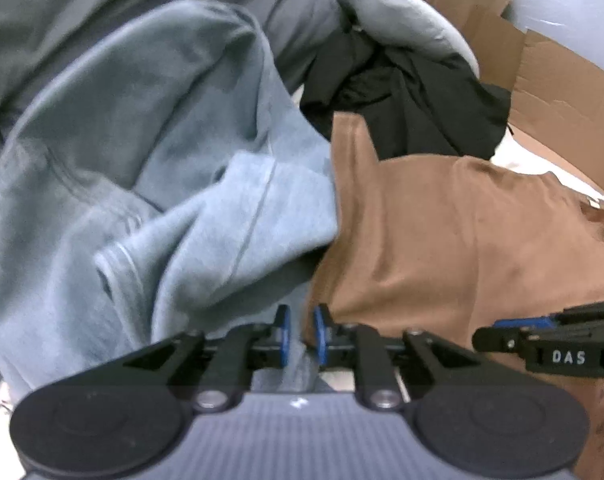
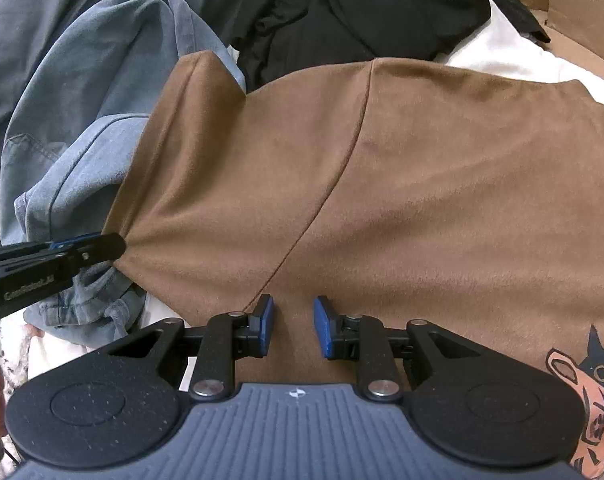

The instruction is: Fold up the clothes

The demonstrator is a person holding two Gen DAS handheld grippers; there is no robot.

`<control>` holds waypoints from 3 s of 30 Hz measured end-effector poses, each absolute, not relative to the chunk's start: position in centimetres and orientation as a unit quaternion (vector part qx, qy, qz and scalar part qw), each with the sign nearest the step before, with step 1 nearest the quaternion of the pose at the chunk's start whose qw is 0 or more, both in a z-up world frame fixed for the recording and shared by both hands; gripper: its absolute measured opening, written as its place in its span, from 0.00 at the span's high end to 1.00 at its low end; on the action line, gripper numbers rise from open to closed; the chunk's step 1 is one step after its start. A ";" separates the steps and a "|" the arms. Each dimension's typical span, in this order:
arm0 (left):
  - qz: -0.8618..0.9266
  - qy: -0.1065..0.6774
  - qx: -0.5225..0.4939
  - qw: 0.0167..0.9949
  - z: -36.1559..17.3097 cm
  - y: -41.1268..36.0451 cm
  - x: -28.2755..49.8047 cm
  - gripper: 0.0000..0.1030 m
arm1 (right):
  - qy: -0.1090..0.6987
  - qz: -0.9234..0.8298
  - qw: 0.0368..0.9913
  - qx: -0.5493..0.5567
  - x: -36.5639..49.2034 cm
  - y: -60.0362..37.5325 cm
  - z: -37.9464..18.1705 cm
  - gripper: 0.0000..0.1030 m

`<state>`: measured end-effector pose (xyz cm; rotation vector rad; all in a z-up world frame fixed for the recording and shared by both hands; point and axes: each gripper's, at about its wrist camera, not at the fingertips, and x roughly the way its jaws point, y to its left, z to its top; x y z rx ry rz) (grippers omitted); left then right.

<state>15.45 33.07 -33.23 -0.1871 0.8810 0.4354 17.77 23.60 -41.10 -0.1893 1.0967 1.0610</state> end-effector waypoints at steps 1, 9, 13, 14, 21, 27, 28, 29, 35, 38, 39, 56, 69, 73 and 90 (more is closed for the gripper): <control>0.202 0.418 -0.091 0.881 -33.0 33.1 15.7 0.84 | 0.493 0.480 0.721 -0.086 17.7 23.5 -41.1 0.72; 0.150 0.379 -0.103 0.907 -31.3 33.2 18.0 0.84 | 0.492 0.480 0.724 -0.068 17.7 22.7 -41.5 0.72; 0.127 0.369 -0.111 0.914 -31.1 33.5 19.6 0.84 | 0.491 0.482 0.722 -0.066 17.6 22.7 -41.7 0.72; 0.127 0.373 -0.112 0.912 -31.6 33.8 20.1 0.84 | 0.491 0.483 0.722 -0.066 17.6 22.7 -41.7 0.72; 0.164 0.407 -0.096 0.893 -34.2 35.8 21.9 0.97 | 0.491 0.484 0.721 -0.063 17.7 22.5 -42.0 0.72; 0.184 0.416 -0.071 0.888 -34.8 36.6 21.4 0.97 | 0.494 0.481 0.721 -0.066 17.9 22.3 -42.2 0.72; 0.190 0.418 -0.076 0.885 -35.1 37.0 21.3 0.97 | 0.495 0.480 0.721 -0.066 17.9 22.2 -42.2 0.72; 0.192 0.419 -0.081 0.884 -35.2 37.4 21.2 0.97 | 0.495 0.480 0.721 -0.067 18.0 22.2 -42.3 0.72; 0.192 0.422 -0.091 0.881 -35.1 38.6 21.0 0.97 | 0.496 0.477 0.722 -0.071 18.1 21.7 -42.4 0.72; 0.182 0.421 -0.100 0.883 -34.7 39.2 21.1 0.97 | 0.499 0.474 0.721 -0.075 18.2 21.6 -42.6 0.72; 0.176 0.415 -0.108 0.886 -34.3 39.3 21.0 0.96 | 0.501 0.473 0.721 -0.076 18.2 21.7 -42.7 0.72; 0.108 0.424 -0.110 0.892 -34.3 41.7 27.1 0.85 | 0.497 0.466 0.728 -0.073 18.2 20.1 -42.3 0.71; 0.142 0.408 -0.093 0.897 -32.8 44.2 26.3 0.58 | 0.493 0.425 0.754 -0.089 20.5 14.6 -42.2 0.71; 0.122 0.420 -0.084 0.895 -33.6 44.5 26.5 0.59 | 0.493 0.405 0.763 -0.103 21.7 12.4 -42.4 0.71; -0.002 0.415 -0.039 0.909 -32.0 40.8 28.3 0.94 | 0.485 0.431 0.757 -0.085 19.5 14.4 -42.2 0.71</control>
